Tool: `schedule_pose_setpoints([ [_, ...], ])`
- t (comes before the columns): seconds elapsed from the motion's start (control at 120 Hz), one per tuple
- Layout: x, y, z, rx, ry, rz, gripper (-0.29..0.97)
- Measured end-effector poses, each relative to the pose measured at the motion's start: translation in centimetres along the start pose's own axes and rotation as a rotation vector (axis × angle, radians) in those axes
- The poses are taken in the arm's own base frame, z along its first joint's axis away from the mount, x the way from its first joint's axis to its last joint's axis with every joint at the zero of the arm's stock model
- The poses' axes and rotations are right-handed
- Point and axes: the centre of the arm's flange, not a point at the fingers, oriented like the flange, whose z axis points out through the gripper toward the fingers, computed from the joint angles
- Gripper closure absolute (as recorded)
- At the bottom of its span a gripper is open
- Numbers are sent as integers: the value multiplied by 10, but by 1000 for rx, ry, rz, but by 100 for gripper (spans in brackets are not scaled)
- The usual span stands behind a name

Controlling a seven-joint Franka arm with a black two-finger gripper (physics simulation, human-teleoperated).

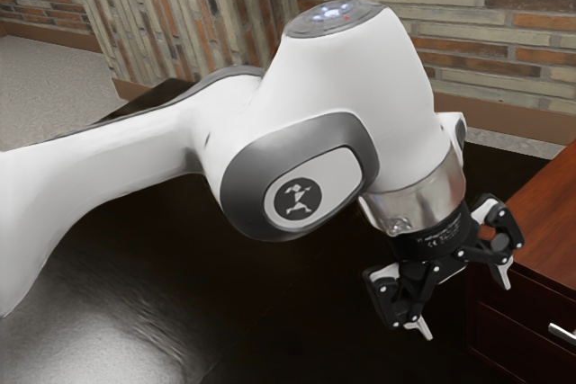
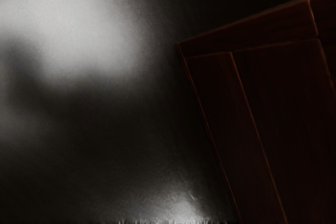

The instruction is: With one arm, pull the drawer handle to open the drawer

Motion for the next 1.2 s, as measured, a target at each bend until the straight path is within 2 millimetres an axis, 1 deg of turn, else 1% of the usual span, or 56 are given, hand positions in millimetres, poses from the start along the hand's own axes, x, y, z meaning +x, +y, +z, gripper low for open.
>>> schedule_pose_setpoints([
  [0.075,-11,11,7,-22,4,15,0],
  [0.125,-13,15,9,-34,5,17,0],
  [0.275,0,31,14,-66,8,-26,0],
  [0.333,1,34,17,-70,5,-38,0],
  [0.375,-5,34,17,-74,-1,-36,0],
  [0.425,-17,32,17,-77,-11,-23,0],
  [0.492,-32,25,9,-87,-24,-6,0],
  [0.567,-39,16,0,-98,-36,-3,0],
  [0.658,-45,15,-2,-111,-42,-11,0],
  [0.825,-60,32,20,-112,-39,-27,0],
  [0.908,-69,41,26,-123,-37,-30,0],
  [0.967,-73,41,26,-127,-39,-32,0],
  [1.042,-83,36,25,-128,-45,-27,0],
  [1.108,-88,35,30,-124,-46,-30,0],
  [1.2,-87,38,41,-119,-40,-50,0],
])
